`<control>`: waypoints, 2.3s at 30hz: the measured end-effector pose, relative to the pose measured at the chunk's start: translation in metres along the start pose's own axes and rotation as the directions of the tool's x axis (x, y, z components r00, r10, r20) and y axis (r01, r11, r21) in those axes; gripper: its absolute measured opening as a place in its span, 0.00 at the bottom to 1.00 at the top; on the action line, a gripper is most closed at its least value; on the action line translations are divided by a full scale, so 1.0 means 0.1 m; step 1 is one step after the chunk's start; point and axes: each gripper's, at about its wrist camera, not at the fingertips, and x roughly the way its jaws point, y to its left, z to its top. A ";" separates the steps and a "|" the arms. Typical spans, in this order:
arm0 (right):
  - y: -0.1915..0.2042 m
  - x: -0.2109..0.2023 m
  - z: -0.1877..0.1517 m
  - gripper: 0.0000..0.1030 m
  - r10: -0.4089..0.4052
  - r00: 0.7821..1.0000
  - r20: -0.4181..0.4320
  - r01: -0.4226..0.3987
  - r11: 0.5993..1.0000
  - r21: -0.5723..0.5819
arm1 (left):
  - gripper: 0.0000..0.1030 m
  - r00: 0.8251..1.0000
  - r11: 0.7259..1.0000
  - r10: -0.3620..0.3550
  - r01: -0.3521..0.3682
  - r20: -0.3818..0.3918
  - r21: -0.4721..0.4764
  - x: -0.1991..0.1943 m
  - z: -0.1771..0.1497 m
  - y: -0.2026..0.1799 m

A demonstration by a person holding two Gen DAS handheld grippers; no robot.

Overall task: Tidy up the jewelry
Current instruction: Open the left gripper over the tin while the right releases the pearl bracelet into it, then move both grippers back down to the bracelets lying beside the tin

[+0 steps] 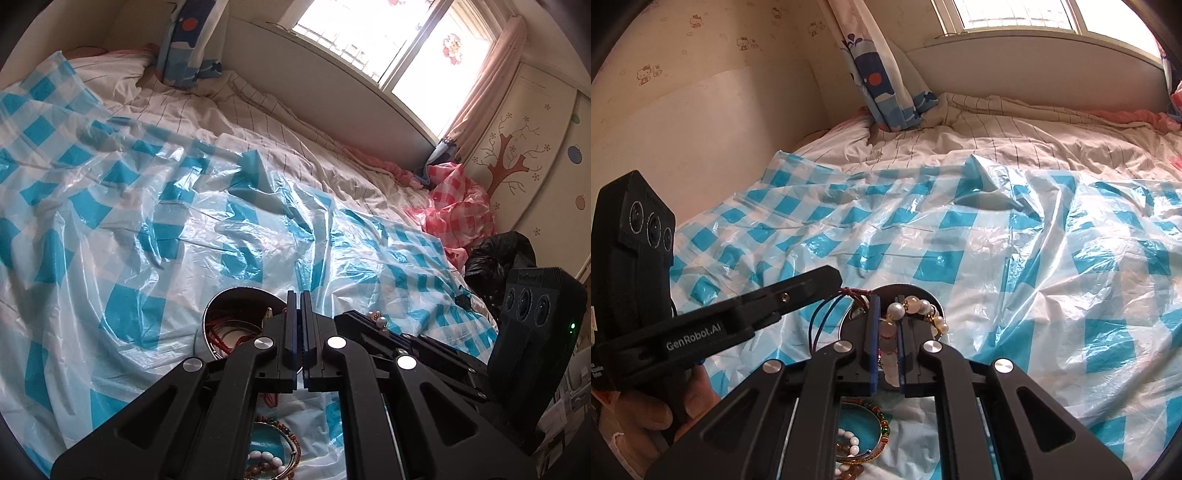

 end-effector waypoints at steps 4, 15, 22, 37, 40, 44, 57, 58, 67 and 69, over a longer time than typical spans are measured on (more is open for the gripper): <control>0.03 0.06 0.02 0.08 0.007 1.000 -0.006 -0.007 1.000 -0.013 | 0.02 1.000 1.000 -0.003 0.003 -0.002 -0.006 0.02 0.00 0.01; 0.07 0.18 0.03 0.08 0.006 1.000 -0.030 -0.007 1.000 -0.026 | 0.02 1.000 0.997 -0.021 0.020 -0.008 -0.069 0.14 0.01 0.11; 0.08 0.30 0.03 0.08 0.002 0.998 -0.064 -0.005 0.999 -0.038 | 0.02 0.999 0.995 0.007 -0.011 -0.046 -0.095 0.26 -0.01 0.17; 0.13 0.58 -0.06 0.42 -0.022 0.987 -0.157 0.005 0.994 -0.107 | 0.33 0.983 0.976 0.172 -0.179 -0.062 -0.126 0.23 0.01 0.36; 0.18 0.59 -0.08 0.46 -0.036 0.984 -0.173 0.011 0.990 -0.142 | 0.38 0.979 0.970 0.198 -0.203 -0.050 -0.135 0.20 0.02 0.40; 0.16 0.54 -0.09 0.48 -0.050 0.985 -0.167 0.026 0.989 -0.144 | 0.40 0.972 0.964 0.231 -0.235 -0.045 -0.125 0.18 0.02 0.41; 0.03 0.39 -0.19 0.53 -0.071 0.984 -0.163 0.055 0.993 -0.100 | 0.46 0.944 0.944 0.328 -0.329 -0.027 -0.024 0.17 -0.02 0.27; 0.02 0.39 -0.20 0.54 -0.072 0.984 -0.161 0.057 0.994 -0.097 | 0.47 0.943 0.943 0.332 -0.332 -0.026 -0.020 0.18 -0.02 0.26; -0.04 0.40 -0.24 0.55 -0.090 0.980 -0.175 0.076 0.994 -0.085 | 0.51 0.927 0.927 0.374 -0.373 -0.014 0.036 0.20 -0.04 0.18; -0.04 0.40 -0.24 0.55 -0.089 0.981 -0.175 0.075 0.994 -0.084 | 0.51 0.924 0.923 0.382 -0.381 -0.009 0.051 0.20 -0.04 0.16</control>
